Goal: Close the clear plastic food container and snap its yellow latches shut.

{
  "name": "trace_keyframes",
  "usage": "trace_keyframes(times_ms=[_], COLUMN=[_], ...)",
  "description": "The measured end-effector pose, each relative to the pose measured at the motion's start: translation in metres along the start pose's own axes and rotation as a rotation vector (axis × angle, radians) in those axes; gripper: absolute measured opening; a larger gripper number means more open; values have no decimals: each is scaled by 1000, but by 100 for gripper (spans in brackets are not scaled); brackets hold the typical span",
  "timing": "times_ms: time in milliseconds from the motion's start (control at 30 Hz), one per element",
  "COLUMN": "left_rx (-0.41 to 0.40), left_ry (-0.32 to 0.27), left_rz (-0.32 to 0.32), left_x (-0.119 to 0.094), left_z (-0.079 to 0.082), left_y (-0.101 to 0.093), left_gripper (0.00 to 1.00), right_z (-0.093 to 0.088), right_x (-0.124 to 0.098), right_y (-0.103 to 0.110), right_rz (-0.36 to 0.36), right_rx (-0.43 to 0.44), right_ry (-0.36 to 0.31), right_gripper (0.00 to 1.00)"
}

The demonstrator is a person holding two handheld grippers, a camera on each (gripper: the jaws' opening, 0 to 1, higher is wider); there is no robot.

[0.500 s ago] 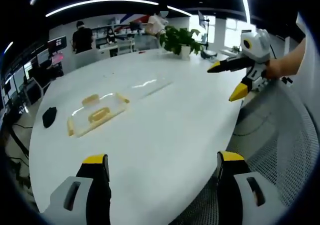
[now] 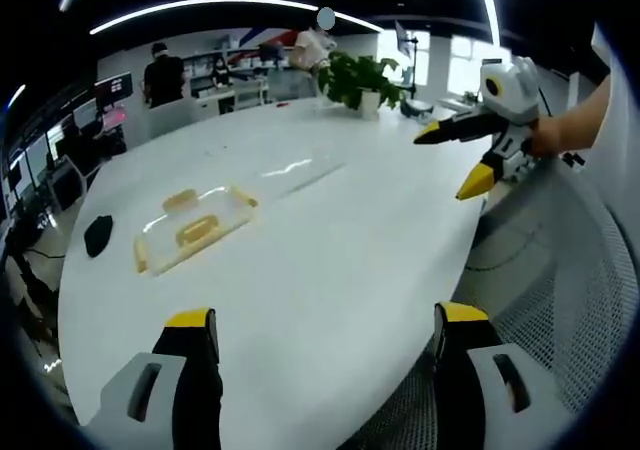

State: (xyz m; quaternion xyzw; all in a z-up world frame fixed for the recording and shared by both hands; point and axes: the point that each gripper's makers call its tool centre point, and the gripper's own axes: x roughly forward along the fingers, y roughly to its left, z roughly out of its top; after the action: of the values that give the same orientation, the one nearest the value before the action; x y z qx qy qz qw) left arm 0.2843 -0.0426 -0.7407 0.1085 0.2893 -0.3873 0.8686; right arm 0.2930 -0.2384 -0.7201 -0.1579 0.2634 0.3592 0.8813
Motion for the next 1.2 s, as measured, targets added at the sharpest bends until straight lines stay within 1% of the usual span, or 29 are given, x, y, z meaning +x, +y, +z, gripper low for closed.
trace_keyframes(times_ms=[667,1200], left_rx=[-3,-3], left_ry=[-1,-9], left_rz=[2,3], left_x=[0,-1], left_z=[0,1], left_y=[1,1], left_gripper=[87,86], right_z=[2,0], right_x=[-1,1], right_y=[-1,2], right_rz=[-1,9], right_rx=[3,-6], right_ry=[-11,-1], right_gripper=[78,78])
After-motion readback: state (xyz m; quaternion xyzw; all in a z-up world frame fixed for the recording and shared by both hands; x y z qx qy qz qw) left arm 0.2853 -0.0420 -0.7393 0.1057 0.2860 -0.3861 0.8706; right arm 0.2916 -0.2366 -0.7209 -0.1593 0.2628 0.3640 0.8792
